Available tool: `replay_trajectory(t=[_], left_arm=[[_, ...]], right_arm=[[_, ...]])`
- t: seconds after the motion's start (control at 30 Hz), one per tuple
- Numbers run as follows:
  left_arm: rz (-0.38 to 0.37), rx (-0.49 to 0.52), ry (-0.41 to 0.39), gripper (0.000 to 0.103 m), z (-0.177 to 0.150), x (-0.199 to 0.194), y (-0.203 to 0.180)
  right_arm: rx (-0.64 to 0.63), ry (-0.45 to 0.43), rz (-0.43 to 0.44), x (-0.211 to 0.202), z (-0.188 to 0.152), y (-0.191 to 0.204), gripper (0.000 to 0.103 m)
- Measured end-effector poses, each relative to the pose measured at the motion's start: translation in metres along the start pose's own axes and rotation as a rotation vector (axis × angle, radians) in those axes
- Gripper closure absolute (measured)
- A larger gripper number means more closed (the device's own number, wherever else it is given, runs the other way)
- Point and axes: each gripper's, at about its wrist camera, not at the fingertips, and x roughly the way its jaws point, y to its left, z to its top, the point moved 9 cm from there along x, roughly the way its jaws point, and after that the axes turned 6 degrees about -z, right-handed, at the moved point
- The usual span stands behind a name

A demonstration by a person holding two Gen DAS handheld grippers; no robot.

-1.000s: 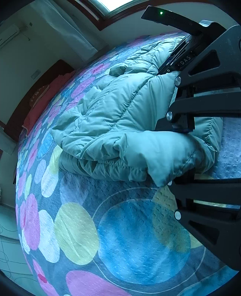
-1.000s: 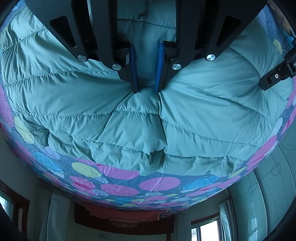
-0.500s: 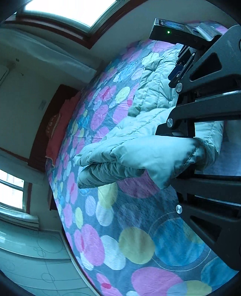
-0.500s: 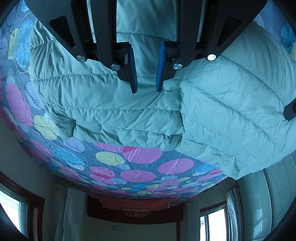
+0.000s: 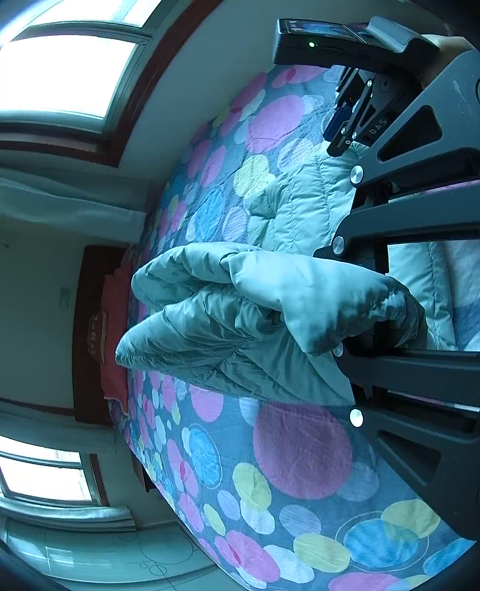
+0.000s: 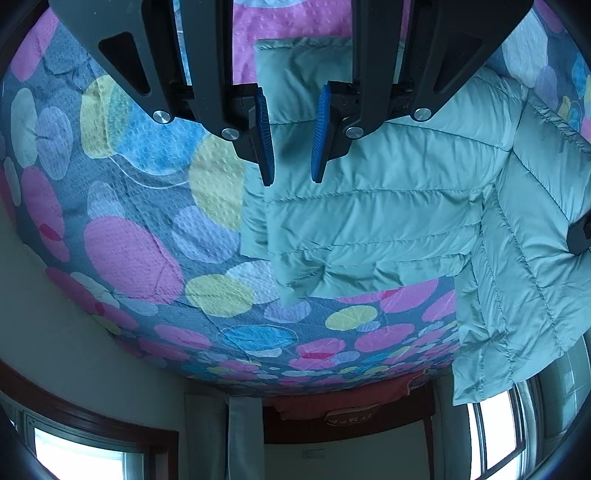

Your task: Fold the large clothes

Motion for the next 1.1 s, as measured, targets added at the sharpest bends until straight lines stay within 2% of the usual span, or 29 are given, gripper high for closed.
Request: replay_trajectory(t=[0.2,0.4,0.77,1.1], left_arm=[[-0.018,0.095,0.102,0.091,-0.036,0.043,-0.048],[-0.023,0.175,0.173,0.091,-0.071,0.073,-0.077],[-0.026,0.211,0.181,0.09,-0.08,0.084,-0.088],[-0.051,0.217,0.175,0.079,-0.08,0.075,-0.098]], right_arm=[[0.065,0.042,-0.026,0.012,-0.016,-0.043,0.082],[0.119,0.084,-0.027,0.023,-0.033,-0.068,0.082],[0.175,0.115,-0.014,0.03,-0.041,-0.083,0.082],[0.159,0.105,-0.043,0.021,-0.042,-0.081,0.082]])
